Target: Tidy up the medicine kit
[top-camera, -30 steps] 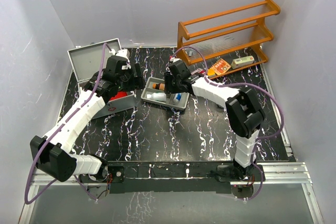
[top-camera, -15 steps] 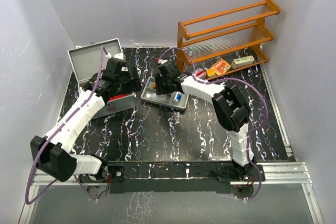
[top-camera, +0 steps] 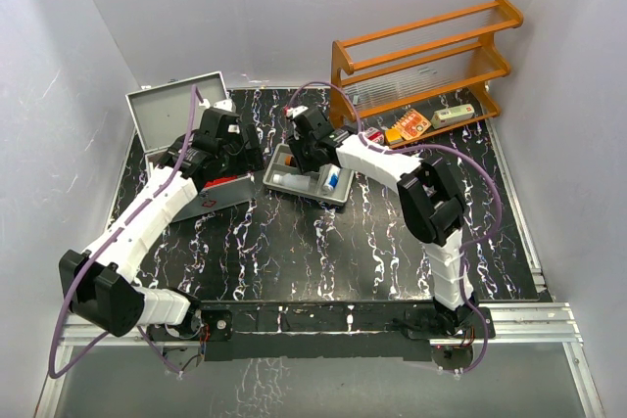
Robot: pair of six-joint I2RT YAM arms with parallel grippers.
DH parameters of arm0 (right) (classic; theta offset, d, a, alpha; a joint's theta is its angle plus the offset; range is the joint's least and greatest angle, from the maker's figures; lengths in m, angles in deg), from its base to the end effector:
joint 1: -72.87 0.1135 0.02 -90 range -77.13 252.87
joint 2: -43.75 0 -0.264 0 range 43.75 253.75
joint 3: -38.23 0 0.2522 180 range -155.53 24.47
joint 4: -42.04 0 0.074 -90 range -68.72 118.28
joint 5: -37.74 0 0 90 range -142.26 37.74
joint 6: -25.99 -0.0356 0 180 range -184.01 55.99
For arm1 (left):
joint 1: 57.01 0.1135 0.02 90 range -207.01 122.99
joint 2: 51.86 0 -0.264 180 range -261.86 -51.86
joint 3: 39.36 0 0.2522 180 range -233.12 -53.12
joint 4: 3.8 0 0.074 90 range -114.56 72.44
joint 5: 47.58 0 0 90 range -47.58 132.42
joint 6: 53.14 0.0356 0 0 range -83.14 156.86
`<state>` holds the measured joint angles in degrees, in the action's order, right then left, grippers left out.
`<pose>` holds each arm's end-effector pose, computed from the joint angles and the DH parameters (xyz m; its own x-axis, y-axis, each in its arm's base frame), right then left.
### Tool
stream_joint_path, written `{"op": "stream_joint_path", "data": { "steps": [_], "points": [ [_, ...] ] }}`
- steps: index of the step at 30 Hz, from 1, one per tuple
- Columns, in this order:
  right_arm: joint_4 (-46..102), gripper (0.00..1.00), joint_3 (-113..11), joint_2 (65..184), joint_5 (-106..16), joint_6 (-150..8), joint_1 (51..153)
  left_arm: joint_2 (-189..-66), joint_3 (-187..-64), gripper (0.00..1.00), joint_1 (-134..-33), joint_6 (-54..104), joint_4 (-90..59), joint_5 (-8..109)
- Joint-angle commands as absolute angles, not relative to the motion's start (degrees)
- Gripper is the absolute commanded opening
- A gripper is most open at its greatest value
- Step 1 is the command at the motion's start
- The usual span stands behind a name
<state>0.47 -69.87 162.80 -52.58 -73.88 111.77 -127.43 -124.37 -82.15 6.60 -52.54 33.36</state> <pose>0.3601 0.2903 0.2094 -0.7156 -0.3572 -0.6002 -0.5102 0.8542 0.0999 0.2626 -0.1170 0.3414 -0.6511 -0.2442 -0.7187 -0.0219 0.9525 -0.3038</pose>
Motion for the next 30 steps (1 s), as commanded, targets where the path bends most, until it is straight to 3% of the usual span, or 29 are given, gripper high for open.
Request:
{"op": "stream_joint_path", "data": {
  "steps": [1,18,30],
  "points": [
    [-0.95,0.29,-76.02,164.87,-53.47,-70.04,111.99,-127.29,-126.27,0.77,-81.51,7.34,-53.97,32.17],
    [-2.90,0.29,-79.57,170.29,-51.47,-64.90,112.05,-129.24,-128.43,0.78,-77.06,6.33,-55.40,35.67],
    [-4.24,0.12,-78.52,171.57,-52.15,-61.99,112.96,-129.99,-129.57,0.78,-73.69,6.67,-58.50,36.49]
  ]
}}
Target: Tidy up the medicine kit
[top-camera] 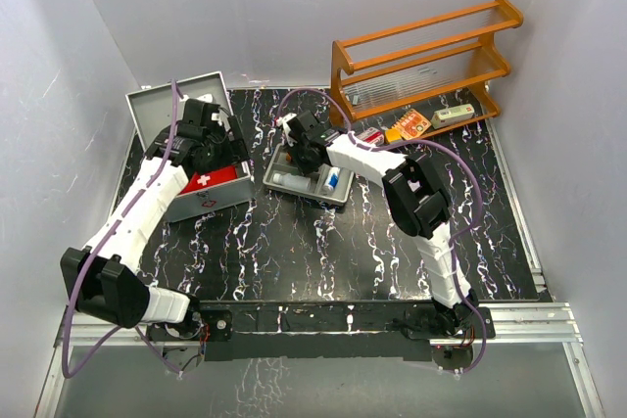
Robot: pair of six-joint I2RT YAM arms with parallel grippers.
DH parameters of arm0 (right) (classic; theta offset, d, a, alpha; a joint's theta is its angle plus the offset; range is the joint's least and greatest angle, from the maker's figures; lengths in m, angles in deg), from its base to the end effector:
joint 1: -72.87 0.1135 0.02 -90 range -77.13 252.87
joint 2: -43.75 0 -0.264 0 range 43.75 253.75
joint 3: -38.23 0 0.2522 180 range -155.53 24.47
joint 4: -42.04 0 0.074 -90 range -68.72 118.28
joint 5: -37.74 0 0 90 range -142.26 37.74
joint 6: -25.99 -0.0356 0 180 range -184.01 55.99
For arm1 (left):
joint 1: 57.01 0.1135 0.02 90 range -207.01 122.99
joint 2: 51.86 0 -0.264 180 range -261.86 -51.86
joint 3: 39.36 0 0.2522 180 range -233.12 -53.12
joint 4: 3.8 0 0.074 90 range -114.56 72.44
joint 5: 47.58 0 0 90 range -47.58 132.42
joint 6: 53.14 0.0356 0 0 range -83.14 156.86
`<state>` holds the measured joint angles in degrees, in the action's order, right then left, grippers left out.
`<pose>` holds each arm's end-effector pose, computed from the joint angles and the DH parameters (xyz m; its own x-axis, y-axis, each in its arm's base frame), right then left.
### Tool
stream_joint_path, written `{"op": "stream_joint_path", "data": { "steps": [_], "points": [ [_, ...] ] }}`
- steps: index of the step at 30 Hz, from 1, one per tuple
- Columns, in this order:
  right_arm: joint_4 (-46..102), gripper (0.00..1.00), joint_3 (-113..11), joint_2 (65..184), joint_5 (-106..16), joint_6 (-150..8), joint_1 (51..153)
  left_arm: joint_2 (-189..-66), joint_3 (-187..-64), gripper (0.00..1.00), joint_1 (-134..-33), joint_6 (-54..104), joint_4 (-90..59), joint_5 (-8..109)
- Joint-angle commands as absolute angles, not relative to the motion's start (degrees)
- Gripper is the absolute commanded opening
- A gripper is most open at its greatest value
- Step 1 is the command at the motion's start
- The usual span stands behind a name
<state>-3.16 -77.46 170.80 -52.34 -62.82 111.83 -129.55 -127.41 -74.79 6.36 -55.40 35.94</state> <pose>0.3785 0.3060 0.1831 -0.6357 -0.5407 -0.5509 -0.6415 0.7670 -0.0126 0.2812 -0.0860 0.3447 -0.6538 -0.3199 -0.6857 -0.1268 0.9397 -0.3175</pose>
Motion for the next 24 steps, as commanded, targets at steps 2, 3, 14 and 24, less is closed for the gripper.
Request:
{"op": "stream_joint_path", "data": {
  "steps": [2,3,14,24],
  "points": [
    [-4.01,0.11,-77.90,171.38,-52.30,-61.99,113.18,-131.19,-129.79,0.78,-72.90,6.84,-59.78,35.79],
    [-3.86,0.11,-77.52,171.29,-52.43,-62.11,113.29,-131.43,-129.90,0.78,-72.43,7.31,-60.31,35.56],
    [-2.55,0.15,-76.52,171.82,-53.65,-62.16,113.56,-130.52,-131.68,0.82,-64.94,9.12,-66.09,29.83],
    [-2.86,0.22,-76.43,172.15,-55.16,-62.71,113.54,-127.34,-131.05,0.86,-59.98,7.37,-68.44,26.88]
  ]
}}
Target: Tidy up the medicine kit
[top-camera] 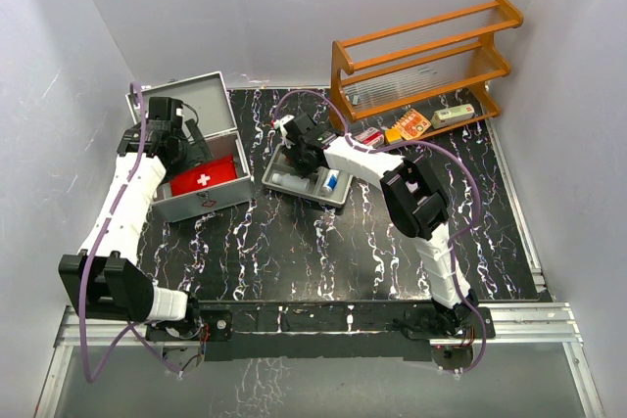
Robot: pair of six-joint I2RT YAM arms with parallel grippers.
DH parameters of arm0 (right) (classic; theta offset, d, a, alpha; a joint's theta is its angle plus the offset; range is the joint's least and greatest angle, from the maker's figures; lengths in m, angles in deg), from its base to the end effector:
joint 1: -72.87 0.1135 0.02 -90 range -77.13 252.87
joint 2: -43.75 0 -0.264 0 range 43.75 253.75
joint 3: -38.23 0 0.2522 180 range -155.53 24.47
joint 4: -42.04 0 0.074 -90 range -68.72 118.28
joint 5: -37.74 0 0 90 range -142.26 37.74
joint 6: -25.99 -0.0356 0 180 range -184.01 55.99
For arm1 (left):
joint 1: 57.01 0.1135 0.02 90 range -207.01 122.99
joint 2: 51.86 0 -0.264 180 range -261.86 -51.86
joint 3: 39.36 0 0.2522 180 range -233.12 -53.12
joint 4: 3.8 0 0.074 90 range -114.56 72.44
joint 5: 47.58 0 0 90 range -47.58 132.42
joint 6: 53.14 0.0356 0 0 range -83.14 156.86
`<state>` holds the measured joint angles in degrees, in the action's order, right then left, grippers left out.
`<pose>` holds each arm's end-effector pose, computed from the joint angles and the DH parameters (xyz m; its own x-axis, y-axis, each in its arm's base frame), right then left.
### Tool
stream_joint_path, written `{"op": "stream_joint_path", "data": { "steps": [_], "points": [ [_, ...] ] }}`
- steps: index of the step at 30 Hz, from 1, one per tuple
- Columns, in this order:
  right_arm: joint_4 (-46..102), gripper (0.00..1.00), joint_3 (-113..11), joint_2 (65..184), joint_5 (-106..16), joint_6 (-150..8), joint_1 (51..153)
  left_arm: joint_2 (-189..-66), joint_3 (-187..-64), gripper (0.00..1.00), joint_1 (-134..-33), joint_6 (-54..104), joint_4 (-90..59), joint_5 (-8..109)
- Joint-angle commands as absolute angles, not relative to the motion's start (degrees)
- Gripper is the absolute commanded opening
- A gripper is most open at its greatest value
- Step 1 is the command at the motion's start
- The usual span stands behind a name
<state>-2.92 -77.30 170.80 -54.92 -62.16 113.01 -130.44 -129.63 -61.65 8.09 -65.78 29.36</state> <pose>0.3731 0.3125 0.1825 -0.6168 -0.5624 -0.5507 -0.6446 0.7624 -0.0565 0.2839 -0.0150 0.3398 -0.6408 -0.4184 -0.6437 -0.4261 0.8913 -0.1551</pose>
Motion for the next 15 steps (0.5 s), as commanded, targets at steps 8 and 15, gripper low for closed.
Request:
{"op": "stream_joint_path", "data": {
  "steps": [8,15],
  "points": [
    [-3.72,0.10,-76.19,170.40,-52.89,-65.72,113.56,-127.13,-130.82,0.87,-58.79,6.59,-68.93,27.67],
    [-4.53,0.01,-72.62,166.08,-53.47,-68.57,114.41,-128.15,-132.15,0.87,-56.35,8.15,-69.01,26.52]
  ]
}}
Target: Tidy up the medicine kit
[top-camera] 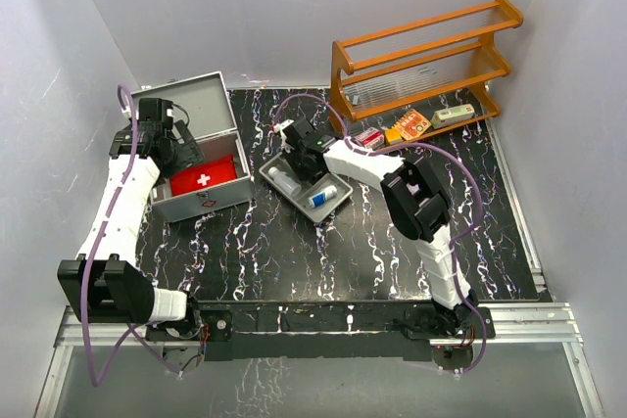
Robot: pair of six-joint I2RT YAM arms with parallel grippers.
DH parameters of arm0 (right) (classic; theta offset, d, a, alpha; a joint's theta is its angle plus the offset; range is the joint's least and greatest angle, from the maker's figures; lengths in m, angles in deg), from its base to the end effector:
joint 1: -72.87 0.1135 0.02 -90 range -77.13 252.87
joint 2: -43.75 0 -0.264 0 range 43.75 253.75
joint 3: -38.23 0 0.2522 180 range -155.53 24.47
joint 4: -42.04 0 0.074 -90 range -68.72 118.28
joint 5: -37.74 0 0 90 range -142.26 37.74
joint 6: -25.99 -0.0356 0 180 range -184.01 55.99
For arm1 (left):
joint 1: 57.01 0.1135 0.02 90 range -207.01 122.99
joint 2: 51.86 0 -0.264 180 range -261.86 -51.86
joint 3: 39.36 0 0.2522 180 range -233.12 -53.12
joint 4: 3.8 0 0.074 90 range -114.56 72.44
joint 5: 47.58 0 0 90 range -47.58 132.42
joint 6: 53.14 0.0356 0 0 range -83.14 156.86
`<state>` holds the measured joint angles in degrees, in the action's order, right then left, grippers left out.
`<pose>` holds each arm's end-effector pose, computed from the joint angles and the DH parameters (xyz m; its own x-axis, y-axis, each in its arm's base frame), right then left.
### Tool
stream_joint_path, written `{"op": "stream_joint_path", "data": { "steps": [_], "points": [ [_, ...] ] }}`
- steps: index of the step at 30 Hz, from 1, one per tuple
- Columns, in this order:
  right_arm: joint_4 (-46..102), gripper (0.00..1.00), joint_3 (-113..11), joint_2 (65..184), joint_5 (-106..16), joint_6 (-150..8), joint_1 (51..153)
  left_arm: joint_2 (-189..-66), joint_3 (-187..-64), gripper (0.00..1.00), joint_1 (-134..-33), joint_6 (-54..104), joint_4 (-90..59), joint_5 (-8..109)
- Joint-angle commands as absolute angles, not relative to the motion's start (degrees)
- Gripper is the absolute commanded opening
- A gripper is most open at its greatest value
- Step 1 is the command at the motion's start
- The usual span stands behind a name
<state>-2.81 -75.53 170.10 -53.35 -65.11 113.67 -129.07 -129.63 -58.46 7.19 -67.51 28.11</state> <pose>0.3650 0.3142 0.1788 -0.6503 -0.5360 -0.5384 -0.6332 0.7740 -0.0057 0.2762 0.0018 0.3440 -0.6063 -0.4645 -0.6455 -0.4975 0.8548 -0.1478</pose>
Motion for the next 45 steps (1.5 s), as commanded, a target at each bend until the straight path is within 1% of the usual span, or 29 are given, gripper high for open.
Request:
{"op": "stream_joint_path", "data": {
  "steps": [1,8,11,15,18,23,26,30,31,34,38,39,45],
  "points": [
    [-4.51,0.00,-71.72,165.45,-53.99,-68.95,114.64,-128.41,-132.28,0.88,-55.76,8.61,-68.71,26.47],
    [-2.71,0.00,-63.23,161.58,-58.24,-71.14,116.27,-131.73,-131.64,0.91,-49.23,9.37,-68.73,28.06],
    [-2.00,0.04,-61.04,161.01,-58.05,-71.60,116.83,-132.24,-130.63,0.89,-46.37,10.95,-67.39,29.70],
    [-1.90,0.11,-60.69,161.17,-57.89,-71.89,116.91,-133.74,-128.23,0.84,-43.49,13.69,-65.52,31.03],
    [-1.71,0.15,-60.57,161.31,-57.78,-72.11,116.98,-135.48,-126.83,0.76,-41.69,16.15,-63.08,32.95],
    [-1.15,0.16,-59.88,162.26,-58.77,-72.52,116.93,-140.60,-127.62,0.57,-40.57,19.80,-59.86,36.65],
    [-0.67,0.12,-59.44,162.32,-60.25,-72.25,116.93,-141.81,-127.87,0.48,-40.53,21.86,-57.98,38.43],
    [-0.13,0.03,-58.99,161.99,-61.91,-72.01,116.96,-142.92,-127.10,0.42,-40.56,24.81,-55.56,40.03],
    [-0.03,0.00,-58.87,161.90,-62.19,-71.88,116.96,-143.25,-126.91,0.39,-40.53,25.64,-55.08,40.65],
    [0.34,0.00,-58.40,161.07,-63.08,-71.87,116.91,-144.37,-126.62,0.29,-40.57,27.48,-54.44,42.36],
    [0.60,0.00,-57.53,158.76,-63.54,-72.35,116.91,-144.34,-126.11,0.21,-40.93,29.30,-53.66,44.19],
    [0.58,0.00,-57.14,157.77,-63.65,-72.61,116.93,-144.39,-126.03,0.18,-41.19,30.07,-53.56,44.55],
    [1.35,0.00,-53.63,152.58,-64.14,-74.73,116.95,-145.26,-125.82,0.07,-45.04,34.25,-53.69,42.27]
  ]
}}
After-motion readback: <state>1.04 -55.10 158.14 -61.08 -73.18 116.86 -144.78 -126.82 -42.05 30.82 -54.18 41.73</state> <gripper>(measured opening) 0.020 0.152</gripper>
